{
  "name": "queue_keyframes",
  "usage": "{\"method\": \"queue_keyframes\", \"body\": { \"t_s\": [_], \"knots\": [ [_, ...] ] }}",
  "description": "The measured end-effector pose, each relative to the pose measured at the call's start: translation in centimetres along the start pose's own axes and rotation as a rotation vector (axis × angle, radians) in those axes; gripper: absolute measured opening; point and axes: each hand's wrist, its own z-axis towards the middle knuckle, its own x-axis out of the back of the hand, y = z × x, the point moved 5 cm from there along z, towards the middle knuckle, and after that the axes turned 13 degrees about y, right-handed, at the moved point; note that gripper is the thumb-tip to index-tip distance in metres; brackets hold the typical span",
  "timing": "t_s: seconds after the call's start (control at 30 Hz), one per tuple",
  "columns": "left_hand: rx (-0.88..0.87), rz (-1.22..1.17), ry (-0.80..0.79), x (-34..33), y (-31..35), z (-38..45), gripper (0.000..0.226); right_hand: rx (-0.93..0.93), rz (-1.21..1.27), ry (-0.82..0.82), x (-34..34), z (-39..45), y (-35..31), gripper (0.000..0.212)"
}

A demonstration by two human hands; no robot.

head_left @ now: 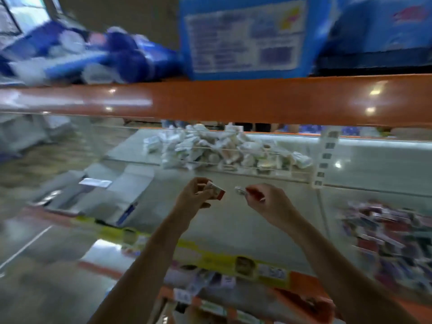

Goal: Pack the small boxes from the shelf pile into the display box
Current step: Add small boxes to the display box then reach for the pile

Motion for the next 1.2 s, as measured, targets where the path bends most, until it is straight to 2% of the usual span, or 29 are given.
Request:
{"method": "queue_keyframes", "body": {
  "t_s": [0.17,0.27,0.37,0.5,0.8,0.97,1.2],
  "knots": [
    [0.041,-0.051,0.144,13.4,-0.5,0.6,0.006,0.044,0.068,-0.087,-9.2,0.8,-8.9,0.023],
    [0.041,-0.073,0.161,20.2,-0.7,1.2,0.005,0.064,0.115,-0.105,-14.4,1.7,-13.9,0.025],
    [0.041,-0.097,0.211,26.1,-0.8,2.2,0.006,0.077,0.182,-0.165,-19.3,2.5,-18.5,0.018],
    [0.062,-0.102,0.224,32.7,-1.3,4.0,0.005,0.04,0.287,-0.212,-24.8,3.4,-23.1,0.03],
    [0.097,-0.128,0.256,43.3,-3.8,9.9,0.023,-0.004,0.325,-0.324,-36.0,7.5,-28.2,0.028],
    [0.127,-0.11,0.226,48.0,-4.8,15.1,0.019,0.005,0.285,-0.335,-41.4,11.3,-30.6,0.025],
    [0.212,-0.094,0.201,53.2,-6.7,21.7,0.023,-0.066,0.307,-0.431,-48.4,14.6,-33.2,0.024]
  ]
}}
